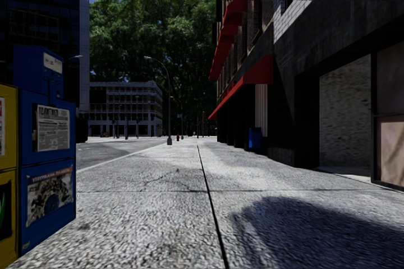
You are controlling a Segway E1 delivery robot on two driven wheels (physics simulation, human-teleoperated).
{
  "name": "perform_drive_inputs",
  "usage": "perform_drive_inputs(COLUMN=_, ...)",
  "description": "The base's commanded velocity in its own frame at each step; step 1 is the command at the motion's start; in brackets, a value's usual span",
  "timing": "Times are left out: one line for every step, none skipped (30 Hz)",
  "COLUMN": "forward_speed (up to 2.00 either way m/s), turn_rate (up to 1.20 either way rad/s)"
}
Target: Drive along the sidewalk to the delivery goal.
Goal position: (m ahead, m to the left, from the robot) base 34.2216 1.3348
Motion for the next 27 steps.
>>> perform_drive_inputs(forward_speed=1.36, turn_rate=0.00)
perform_drive_inputs(forward_speed=1.36, turn_rate=0.00)
perform_drive_inputs(forward_speed=1.36, turn_rate=0.00)
perform_drive_inputs(forward_speed=1.36, turn_rate=0.00)
perform_drive_inputs(forward_speed=1.36, turn_rate=0.00)
perform_drive_inputs(forward_speed=1.36, turn_rate=0.00)
perform_drive_inputs(forward_speed=1.36, turn_rate=0.00)
perform_drive_inputs(forward_speed=1.36, turn_rate=0.00)
perform_drive_inputs(forward_speed=1.36, turn_rate=0.00)
perform_drive_inputs(forward_speed=1.36, turn_rate=0.00)
perform_drive_inputs(forward_speed=1.36, turn_rate=0.00)
perform_drive_inputs(forward_speed=1.36, turn_rate=-0.52)
perform_drive_inputs(forward_speed=1.36, turn_rate=-0.75)
perform_drive_inputs(forward_speed=1.36, turn_rate=-0.82)
perform_drive_inputs(forward_speed=1.36, turn_rate=-0.32)
perform_drive_inputs(forward_speed=1.36, turn_rate=-0.32)
perform_drive_inputs(forward_speed=1.36, turn_rate=0.00)
perform_drive_inputs(forward_speed=1.36, turn_rate=0.00)
perform_drive_inputs(forward_speed=1.36, turn_rate=0.00)
perform_drive_inputs(forward_speed=1.36, turn_rate=0.00)
perform_drive_inputs(forward_speed=1.36, turn_rate=0.00)
perform_drive_inputs(forward_speed=1.36, turn_rate=0.00)
perform_drive_inputs(forward_speed=1.36, turn_rate=0.00)
perform_drive_inputs(forward_speed=1.36, turn_rate=0.00)
perform_drive_inputs(forward_speed=1.36, turn_rate=0.00)
perform_drive_inputs(forward_speed=1.36, turn_rate=0.00)
perform_drive_inputs(forward_speed=1.36, turn_rate=0.00)
